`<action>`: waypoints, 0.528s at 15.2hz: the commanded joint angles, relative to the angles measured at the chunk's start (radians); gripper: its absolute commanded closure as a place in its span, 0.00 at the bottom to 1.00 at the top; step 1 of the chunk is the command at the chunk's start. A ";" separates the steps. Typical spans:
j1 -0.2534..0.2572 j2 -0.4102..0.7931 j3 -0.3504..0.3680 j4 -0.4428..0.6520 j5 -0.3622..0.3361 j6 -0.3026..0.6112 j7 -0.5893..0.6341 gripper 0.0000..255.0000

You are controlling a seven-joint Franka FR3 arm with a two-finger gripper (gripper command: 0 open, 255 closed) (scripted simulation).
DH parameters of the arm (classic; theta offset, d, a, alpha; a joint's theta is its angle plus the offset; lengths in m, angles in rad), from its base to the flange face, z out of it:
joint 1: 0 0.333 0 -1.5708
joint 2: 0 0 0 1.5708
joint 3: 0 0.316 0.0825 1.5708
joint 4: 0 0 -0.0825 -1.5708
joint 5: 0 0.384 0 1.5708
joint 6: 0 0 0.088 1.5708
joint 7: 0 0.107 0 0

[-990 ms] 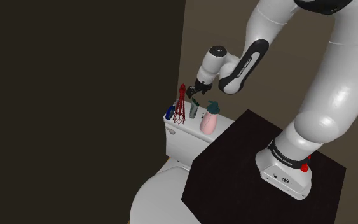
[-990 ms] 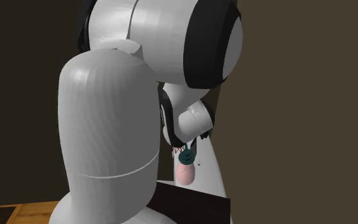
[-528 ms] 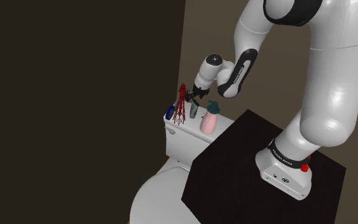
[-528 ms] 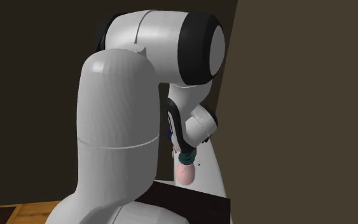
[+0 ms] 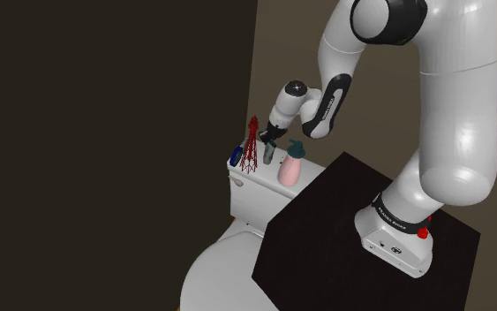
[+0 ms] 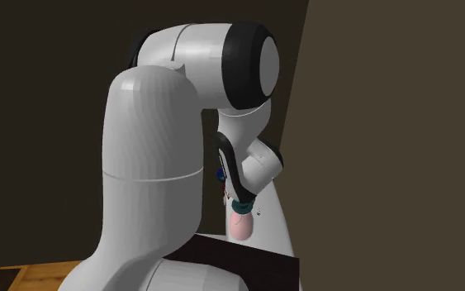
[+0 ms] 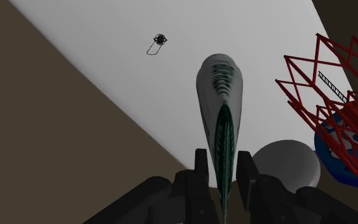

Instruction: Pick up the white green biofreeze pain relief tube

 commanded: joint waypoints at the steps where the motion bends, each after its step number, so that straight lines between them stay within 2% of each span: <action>1: 0.000 0.001 0.000 0.000 0.000 0.000 0.000 1.00; 6: 0.005 0.004 -0.006 0.000 -0.001 0.004 0.002 1.00; 8: -0.047 -0.039 0.047 -0.016 0.004 -0.033 -0.025 1.00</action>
